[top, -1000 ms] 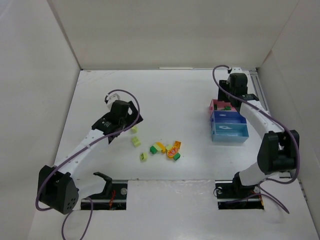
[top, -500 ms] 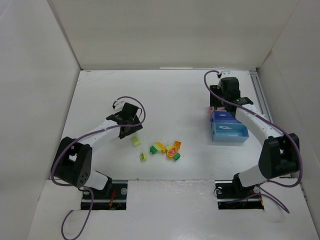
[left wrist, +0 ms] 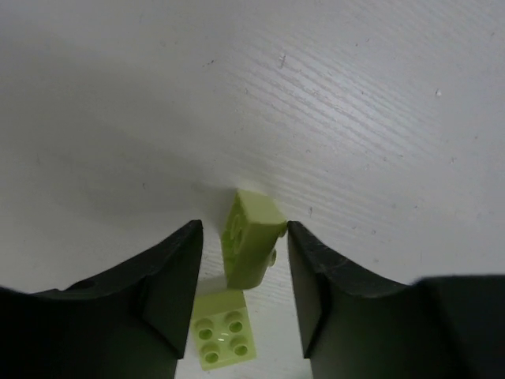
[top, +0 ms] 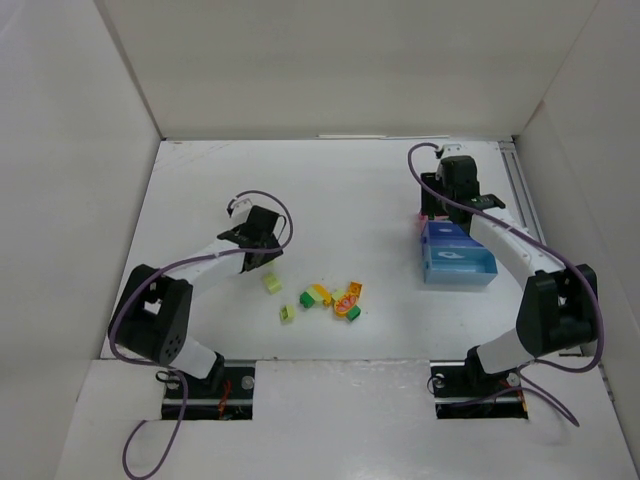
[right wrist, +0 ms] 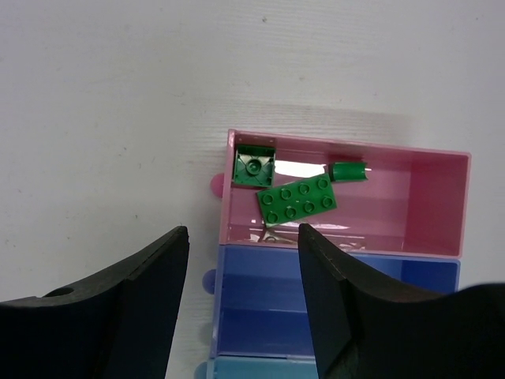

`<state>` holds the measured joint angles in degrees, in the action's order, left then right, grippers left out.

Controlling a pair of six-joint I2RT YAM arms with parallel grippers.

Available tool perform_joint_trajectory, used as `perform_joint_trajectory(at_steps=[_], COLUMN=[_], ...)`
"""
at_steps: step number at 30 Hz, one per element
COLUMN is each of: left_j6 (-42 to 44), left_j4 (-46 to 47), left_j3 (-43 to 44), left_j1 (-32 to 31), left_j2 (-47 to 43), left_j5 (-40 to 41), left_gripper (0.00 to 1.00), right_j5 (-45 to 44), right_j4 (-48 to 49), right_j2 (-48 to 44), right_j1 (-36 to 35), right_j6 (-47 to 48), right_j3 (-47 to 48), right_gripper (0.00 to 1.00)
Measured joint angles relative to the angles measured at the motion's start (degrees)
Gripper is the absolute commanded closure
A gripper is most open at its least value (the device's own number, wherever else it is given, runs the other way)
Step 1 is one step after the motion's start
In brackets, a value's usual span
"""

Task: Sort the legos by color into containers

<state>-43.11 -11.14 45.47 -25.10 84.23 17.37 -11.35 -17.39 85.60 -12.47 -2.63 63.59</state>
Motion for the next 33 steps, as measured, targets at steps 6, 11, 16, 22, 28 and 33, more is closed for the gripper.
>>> perform_joint_trajectory(at_steps=[6, 11, 16, 22, 28, 33], left_j6=[0.39, 0.70, 1.57, 6.60, 11.02, 11.50], left_j4=[1.07, 2.43, 2.34, 4.90, 12.04, 18.82], left_j3=[0.00, -0.02, -0.13, -0.13, 1.79, 2.93], left_j1=[0.00, 0.00, 0.00, 0.26, 0.83, 0.87], left_j2=[2.71, 2.60, -0.68, -10.69, -18.01, -18.01], left_j5=[-0.35, -1.95, -4.72, -15.87, -33.92, -50.58], left_gripper=[0.72, 1.00, 1.00, 0.99, 0.95, 0.94], right_j5=[-1.22, -1.64, 1.40, 26.75, 53.46, 56.50], right_j4=[-1.07, -2.12, -2.36, 2.75, 9.84, 12.52], right_j2=[0.00, 0.04, 0.13, -5.66, -14.53, -16.37], right_j1=[0.02, 0.02, 0.07, 0.31, -5.18, -18.43], right_j6=[-0.37, -0.76, 0.15, 9.27, 20.85, 26.71], right_j3=[0.00, 0.00, -0.02, -6.21, -8.68, -8.02], right_gripper=[0.37, 0.37, 0.37, 0.37, 0.32, 0.32])
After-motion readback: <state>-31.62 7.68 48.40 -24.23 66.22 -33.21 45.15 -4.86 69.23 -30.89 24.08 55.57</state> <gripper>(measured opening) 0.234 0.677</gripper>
